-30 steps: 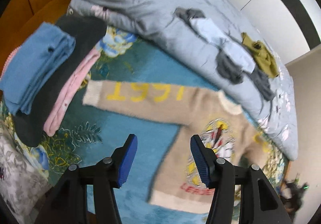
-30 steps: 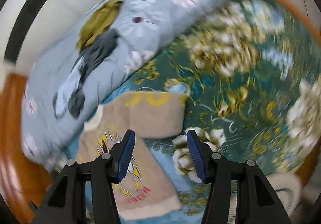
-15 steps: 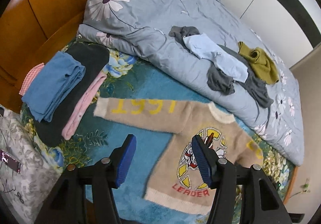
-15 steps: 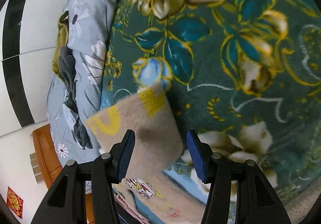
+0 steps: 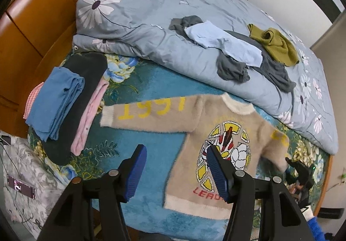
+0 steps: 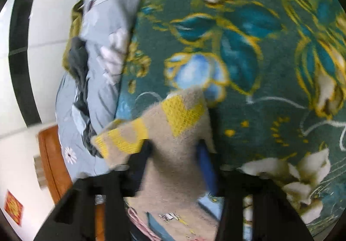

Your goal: Fold clothes

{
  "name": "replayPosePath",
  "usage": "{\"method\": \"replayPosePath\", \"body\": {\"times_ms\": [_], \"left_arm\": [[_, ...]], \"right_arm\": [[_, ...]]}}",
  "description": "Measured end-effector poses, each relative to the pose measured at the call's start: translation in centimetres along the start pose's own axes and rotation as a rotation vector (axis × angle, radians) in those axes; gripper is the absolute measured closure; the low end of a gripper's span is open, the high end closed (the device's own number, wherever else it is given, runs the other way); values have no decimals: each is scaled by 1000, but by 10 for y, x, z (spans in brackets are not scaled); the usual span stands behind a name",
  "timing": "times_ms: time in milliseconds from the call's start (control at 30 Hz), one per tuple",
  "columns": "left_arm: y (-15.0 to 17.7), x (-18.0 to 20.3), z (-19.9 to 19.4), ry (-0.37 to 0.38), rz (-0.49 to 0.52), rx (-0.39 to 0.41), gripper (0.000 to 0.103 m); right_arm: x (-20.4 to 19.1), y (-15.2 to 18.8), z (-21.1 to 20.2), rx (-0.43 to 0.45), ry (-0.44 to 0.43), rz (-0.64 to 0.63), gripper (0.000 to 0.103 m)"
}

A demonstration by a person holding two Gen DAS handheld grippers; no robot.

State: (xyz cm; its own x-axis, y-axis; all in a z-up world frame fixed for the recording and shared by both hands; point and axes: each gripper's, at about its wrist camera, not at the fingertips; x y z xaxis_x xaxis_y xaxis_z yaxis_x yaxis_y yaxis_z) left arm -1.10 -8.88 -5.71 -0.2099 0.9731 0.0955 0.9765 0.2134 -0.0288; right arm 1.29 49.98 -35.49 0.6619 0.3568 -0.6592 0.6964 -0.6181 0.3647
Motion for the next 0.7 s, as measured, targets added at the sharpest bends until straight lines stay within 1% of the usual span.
{"method": "replayPosePath", "body": {"times_ms": [33, 233, 267, 300, 333, 367, 400, 433, 467, 533, 600, 667, 700], "left_arm": [[0, 2, 1, 0, 6, -1, 41], [1, 9, 4, -1, 35, -11, 41], [1, 9, 4, 0, 36, -13, 41], [2, 9, 4, 2, 35, -14, 41], [2, 8, 4, 0, 35, -15, 41], [2, 7, 4, -2, 34, -16, 41], [2, 5, 3, -4, 33, -16, 41], [4, 3, 1, -7, 32, -14, 41], [5, -1, 0, -13, 30, -10, 41], [8, -9, -3, -27, 22, -6, 41], [11, -19, -3, -43, 3, -7, 41], [16, -34, -2, -43, -34, -8, 40], [17, -39, -1, -43, -48, -9, 39]], "right_arm": [[-11, 1, -1, 0, 3, -35, 83], [-131, 42, 21, -20, 101, -433, 84], [-145, 48, 30, -39, 113, -480, 84], [-165, 61, 48, -75, 137, -542, 84], [-177, 68, 63, -102, 160, -578, 82], [-186, 77, 80, -137, 188, -616, 79], [-190, 84, 99, -178, 208, -634, 76], [-193, 92, 118, -220, 228, -650, 71], [-191, 97, 133, -265, 234, -647, 70], [-181, 105, 151, -315, 234, -626, 69], [-169, 112, 148, -320, 202, -615, 65], [-161, 107, 138, -282, 187, -588, 50], [-157, 102, 133, -256, 189, -567, 49]]}}
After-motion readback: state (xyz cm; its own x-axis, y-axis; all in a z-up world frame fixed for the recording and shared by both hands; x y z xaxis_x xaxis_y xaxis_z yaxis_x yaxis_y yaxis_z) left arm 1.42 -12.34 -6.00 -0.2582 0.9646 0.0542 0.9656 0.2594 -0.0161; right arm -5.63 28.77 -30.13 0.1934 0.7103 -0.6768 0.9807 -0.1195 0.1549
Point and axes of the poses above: each gripper's, at about its wrist camera, not at the fingertips, and z roughly the way its jaws point, x to its right, y to its underside, and after that the axes turned 14 degrees about -x, right-handed
